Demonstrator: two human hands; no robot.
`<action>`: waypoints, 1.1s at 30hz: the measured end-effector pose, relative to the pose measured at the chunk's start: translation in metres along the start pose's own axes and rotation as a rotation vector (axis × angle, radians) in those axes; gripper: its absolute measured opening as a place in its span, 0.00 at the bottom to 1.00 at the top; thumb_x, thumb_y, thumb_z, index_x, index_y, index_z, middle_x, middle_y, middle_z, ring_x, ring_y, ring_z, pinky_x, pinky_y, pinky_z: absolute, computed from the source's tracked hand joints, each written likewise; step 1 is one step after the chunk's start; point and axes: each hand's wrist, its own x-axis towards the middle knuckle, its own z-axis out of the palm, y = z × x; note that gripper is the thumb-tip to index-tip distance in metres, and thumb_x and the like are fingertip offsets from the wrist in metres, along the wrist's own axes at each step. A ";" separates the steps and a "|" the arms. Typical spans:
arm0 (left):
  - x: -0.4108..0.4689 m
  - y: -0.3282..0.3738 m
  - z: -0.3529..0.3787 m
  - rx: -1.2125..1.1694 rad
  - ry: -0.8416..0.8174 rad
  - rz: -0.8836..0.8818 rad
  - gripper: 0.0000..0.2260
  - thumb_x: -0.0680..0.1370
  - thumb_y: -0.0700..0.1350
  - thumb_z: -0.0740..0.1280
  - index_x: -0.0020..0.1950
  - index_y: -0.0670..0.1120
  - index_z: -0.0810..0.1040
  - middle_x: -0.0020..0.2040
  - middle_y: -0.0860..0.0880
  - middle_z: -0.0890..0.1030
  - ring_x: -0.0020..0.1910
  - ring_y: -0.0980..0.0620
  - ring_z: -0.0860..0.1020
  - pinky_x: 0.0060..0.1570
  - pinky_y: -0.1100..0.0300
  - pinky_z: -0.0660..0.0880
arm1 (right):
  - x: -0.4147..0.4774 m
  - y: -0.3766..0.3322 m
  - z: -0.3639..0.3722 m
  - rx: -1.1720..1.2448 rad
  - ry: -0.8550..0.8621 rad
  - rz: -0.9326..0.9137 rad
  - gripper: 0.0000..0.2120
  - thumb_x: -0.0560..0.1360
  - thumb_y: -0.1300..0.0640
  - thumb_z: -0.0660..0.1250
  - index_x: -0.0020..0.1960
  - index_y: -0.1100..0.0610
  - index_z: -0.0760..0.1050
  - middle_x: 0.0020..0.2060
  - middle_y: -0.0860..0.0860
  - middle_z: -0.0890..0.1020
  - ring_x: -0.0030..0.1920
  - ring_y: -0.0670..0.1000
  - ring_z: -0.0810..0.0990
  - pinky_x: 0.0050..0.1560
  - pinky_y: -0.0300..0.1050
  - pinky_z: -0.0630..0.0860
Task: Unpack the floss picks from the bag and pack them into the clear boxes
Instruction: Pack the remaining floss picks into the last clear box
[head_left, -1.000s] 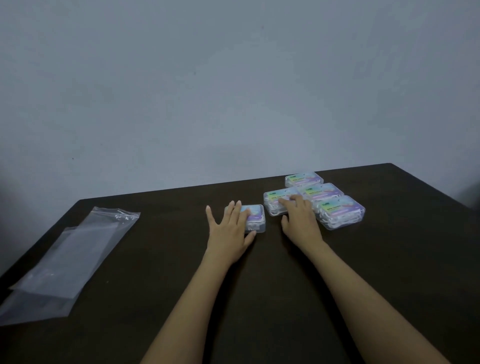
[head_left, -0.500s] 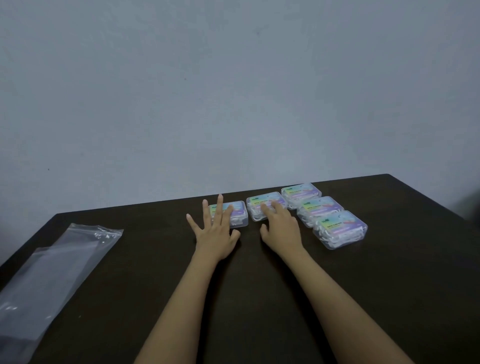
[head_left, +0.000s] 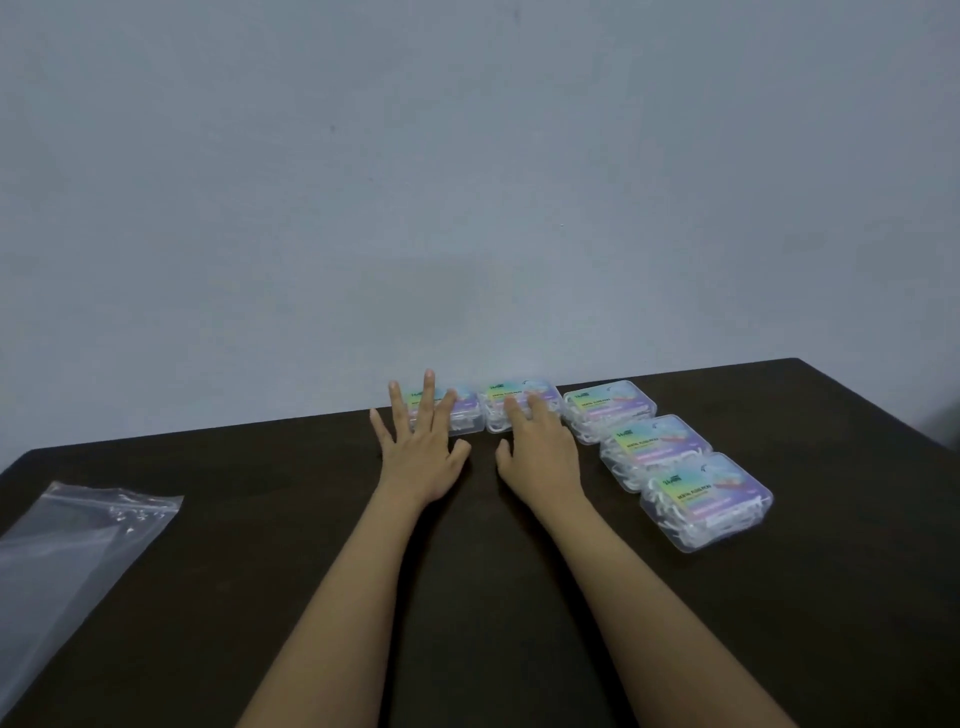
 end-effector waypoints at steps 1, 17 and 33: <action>0.004 -0.001 0.000 0.016 0.004 0.021 0.29 0.80 0.55 0.51 0.76 0.53 0.39 0.73 0.50 0.28 0.70 0.38 0.27 0.68 0.38 0.34 | 0.003 0.000 0.001 -0.006 0.001 0.005 0.26 0.78 0.55 0.57 0.74 0.55 0.55 0.74 0.57 0.57 0.68 0.56 0.66 0.62 0.47 0.69; 0.014 -0.003 0.004 0.086 0.055 0.042 0.29 0.80 0.60 0.48 0.68 0.59 0.27 0.67 0.54 0.23 0.66 0.44 0.23 0.62 0.33 0.30 | 0.009 0.001 0.000 -0.165 0.265 0.142 0.26 0.69 0.53 0.69 0.65 0.56 0.71 0.56 0.60 0.77 0.52 0.57 0.77 0.49 0.50 0.74; 0.018 -0.001 0.004 0.132 0.057 0.108 0.29 0.79 0.60 0.47 0.66 0.61 0.26 0.67 0.52 0.23 0.65 0.45 0.23 0.61 0.33 0.29 | 0.021 0.017 0.001 -0.016 -0.012 0.249 0.39 0.76 0.55 0.59 0.75 0.53 0.34 0.72 0.69 0.51 0.74 0.65 0.47 0.73 0.55 0.49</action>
